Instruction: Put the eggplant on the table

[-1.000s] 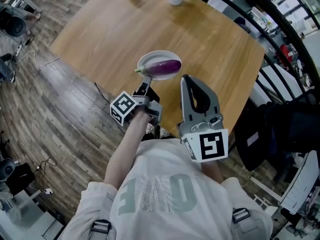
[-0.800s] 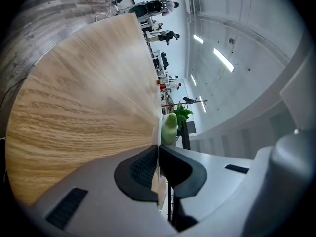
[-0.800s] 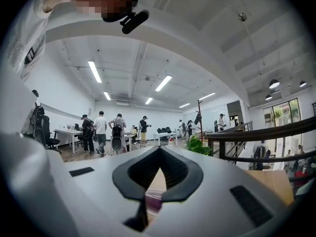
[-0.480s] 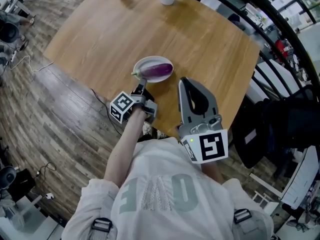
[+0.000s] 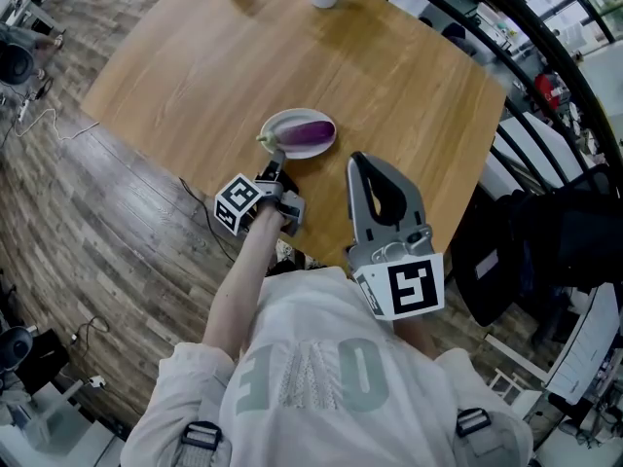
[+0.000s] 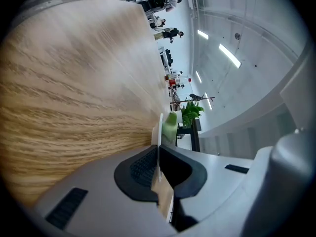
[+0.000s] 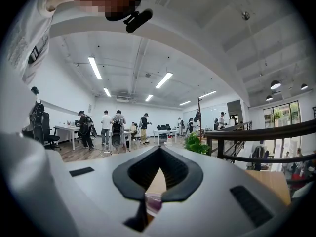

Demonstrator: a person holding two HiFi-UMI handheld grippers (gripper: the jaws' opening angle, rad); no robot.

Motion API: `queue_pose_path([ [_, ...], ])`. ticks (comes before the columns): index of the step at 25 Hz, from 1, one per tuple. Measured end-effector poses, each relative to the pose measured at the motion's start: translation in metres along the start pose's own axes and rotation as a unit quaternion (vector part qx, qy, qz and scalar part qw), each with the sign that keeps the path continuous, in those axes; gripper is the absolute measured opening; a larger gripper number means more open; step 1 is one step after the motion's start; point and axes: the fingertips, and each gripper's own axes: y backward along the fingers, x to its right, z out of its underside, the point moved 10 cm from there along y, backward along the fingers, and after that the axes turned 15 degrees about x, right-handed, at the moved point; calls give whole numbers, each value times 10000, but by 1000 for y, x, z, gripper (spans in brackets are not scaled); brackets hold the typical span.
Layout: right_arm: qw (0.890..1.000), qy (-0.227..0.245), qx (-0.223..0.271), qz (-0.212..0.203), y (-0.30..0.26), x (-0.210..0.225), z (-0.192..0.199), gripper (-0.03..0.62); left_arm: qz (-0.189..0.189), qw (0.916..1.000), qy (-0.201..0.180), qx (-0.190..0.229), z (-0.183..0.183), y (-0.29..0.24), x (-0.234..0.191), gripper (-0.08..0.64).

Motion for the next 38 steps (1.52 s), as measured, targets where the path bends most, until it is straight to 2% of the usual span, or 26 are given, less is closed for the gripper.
queue_pose_path([
  [14,10000,37,-85,8,-5,1,3,17,-238,9997,90,-50,-1,-11,-7,18],
  [20,10000,42,-80,-7,-7,-2,4,17,-589,9981,138,-97,-2,-16,-6,20],
  [24,10000,45,-63,-33,-7,-6,2,17,-609,9978,272,-49,-5,-16,-5,20],
  [27,10000,57,-70,-26,-6,-4,2,17,-793,9966,223,10,-5,-16,-4,21],
  [29,9999,88,-64,-30,-6,-2,1,17,-936,9954,178,30,-5,-17,0,57],
  [34,9999,127,-36,-49,-5,-4,0,17,-1036,9943,24,230,-6,-23,17,234],
  [38,9998,153,-42,-85,-6,-7,1,17,-1083,9936,26,330,-8,-22,19,265],
])
